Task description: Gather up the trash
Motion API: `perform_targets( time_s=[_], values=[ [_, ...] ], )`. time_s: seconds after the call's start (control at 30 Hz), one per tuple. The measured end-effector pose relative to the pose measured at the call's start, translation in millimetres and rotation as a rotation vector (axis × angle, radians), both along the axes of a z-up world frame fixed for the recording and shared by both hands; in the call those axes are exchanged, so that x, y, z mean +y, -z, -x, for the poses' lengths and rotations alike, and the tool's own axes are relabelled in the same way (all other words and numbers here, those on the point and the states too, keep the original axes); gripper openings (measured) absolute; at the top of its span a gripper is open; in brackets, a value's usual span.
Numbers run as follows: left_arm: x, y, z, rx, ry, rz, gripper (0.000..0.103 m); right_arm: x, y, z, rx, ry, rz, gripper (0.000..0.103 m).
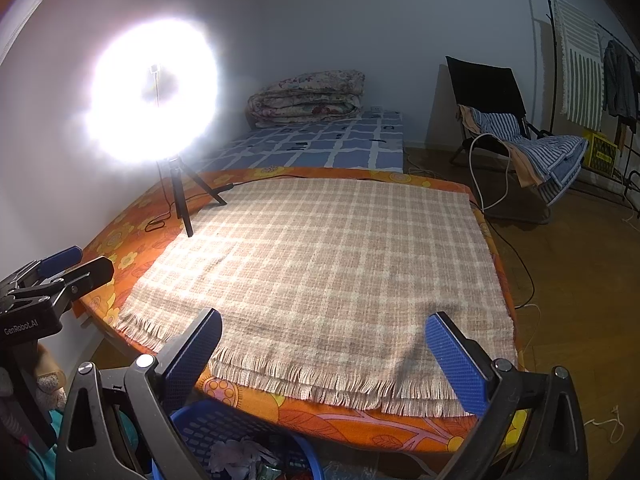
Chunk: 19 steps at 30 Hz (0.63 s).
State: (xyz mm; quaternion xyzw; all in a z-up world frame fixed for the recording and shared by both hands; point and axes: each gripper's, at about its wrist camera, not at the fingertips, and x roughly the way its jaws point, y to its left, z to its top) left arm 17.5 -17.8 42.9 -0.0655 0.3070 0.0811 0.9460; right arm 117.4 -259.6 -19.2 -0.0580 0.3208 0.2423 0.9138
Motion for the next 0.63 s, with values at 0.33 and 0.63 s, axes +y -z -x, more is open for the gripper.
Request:
perform_targets(
  time_s=[0.33, 0.63],
  values=[
    [3.2, 0.6, 0.8, 0.008, -0.003, 0.009, 0.102, 0.5, 0.1, 0.0, 0.001, 0.002, 0.0, 0.103],
    [4.1, 1.0, 5.5, -0.009, -0.001, -0.041, 0.102, 0.9, 3.5, 2.0, 0.005, 0.002, 0.002, 0.103]
  ],
)
